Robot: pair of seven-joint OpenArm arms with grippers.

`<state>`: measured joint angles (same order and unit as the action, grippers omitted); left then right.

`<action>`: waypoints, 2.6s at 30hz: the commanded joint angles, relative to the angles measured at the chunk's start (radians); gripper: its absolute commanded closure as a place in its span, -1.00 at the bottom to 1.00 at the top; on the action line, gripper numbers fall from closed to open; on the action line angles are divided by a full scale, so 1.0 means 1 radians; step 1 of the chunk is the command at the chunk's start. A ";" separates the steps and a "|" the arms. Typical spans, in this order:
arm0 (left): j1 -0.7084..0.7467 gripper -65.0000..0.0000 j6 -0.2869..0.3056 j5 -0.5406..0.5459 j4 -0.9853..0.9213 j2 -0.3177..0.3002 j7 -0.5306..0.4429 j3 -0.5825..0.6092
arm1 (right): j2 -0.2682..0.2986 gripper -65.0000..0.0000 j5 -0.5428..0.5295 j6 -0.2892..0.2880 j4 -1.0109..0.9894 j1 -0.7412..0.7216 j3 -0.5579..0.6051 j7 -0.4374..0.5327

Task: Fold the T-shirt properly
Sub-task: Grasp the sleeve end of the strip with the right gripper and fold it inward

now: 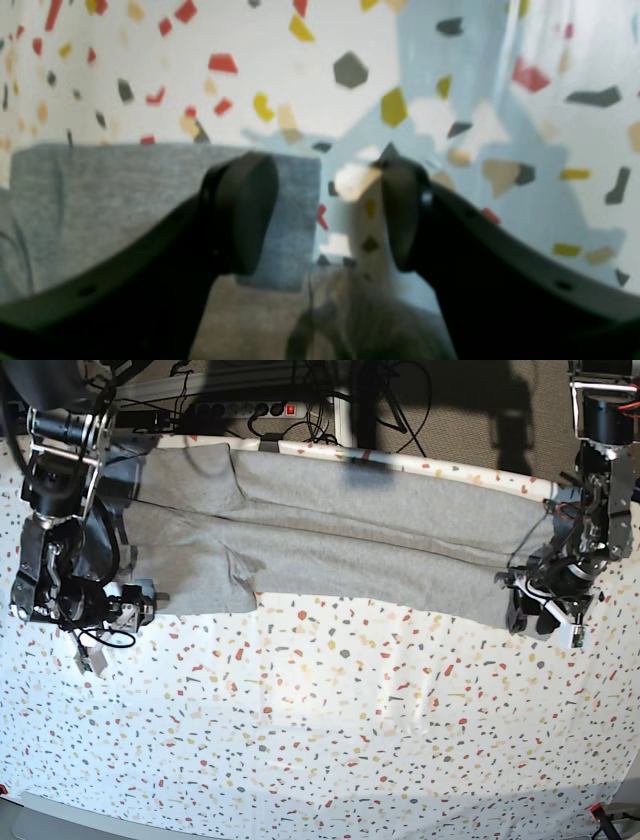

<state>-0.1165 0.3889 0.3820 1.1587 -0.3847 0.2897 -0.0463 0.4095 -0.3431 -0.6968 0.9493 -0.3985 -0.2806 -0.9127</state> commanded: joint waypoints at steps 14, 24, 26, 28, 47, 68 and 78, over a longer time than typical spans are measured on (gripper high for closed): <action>-0.019 0.01 0.000 0.008 0.018 -0.015 -0.028 -0.007 | -0.069 0.05 -0.061 -0.001 -0.008 -0.016 0.001 -0.120; -0.019 0.01 0.000 0.008 0.018 -0.015 -0.029 -0.007 | -0.066 1.00 -0.061 -0.001 -0.008 -0.014 0.003 -0.135; -0.019 0.01 0.000 0.008 0.018 -0.015 -0.028 -0.007 | -0.065 1.00 -0.062 -0.001 -0.005 -0.015 0.003 -0.135; -0.019 0.01 0.000 0.008 0.018 -0.014 -0.028 -0.007 | -0.061 1.00 -0.063 -0.001 0.016 -0.017 0.002 -0.138; -0.019 0.01 0.000 0.000 0.018 -0.014 -0.028 -0.007 | -0.075 1.00 -0.460 -0.001 0.696 0.349 0.002 -0.288; -0.019 0.01 0.000 0.001 0.018 -0.014 -0.028 -0.007 | -0.303 1.00 -0.419 -0.001 0.790 0.525 0.003 -0.259; -0.019 0.01 0.000 0.001 0.018 -0.015 -0.027 -0.007 | -0.304 1.00 -0.419 -0.001 0.790 0.533 0.007 -0.325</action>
<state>-0.1165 0.3908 0.3740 1.1587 -0.3851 0.2913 -0.0463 0.0998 -0.7387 -0.6933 1.7206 0.1417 -0.2741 -1.2449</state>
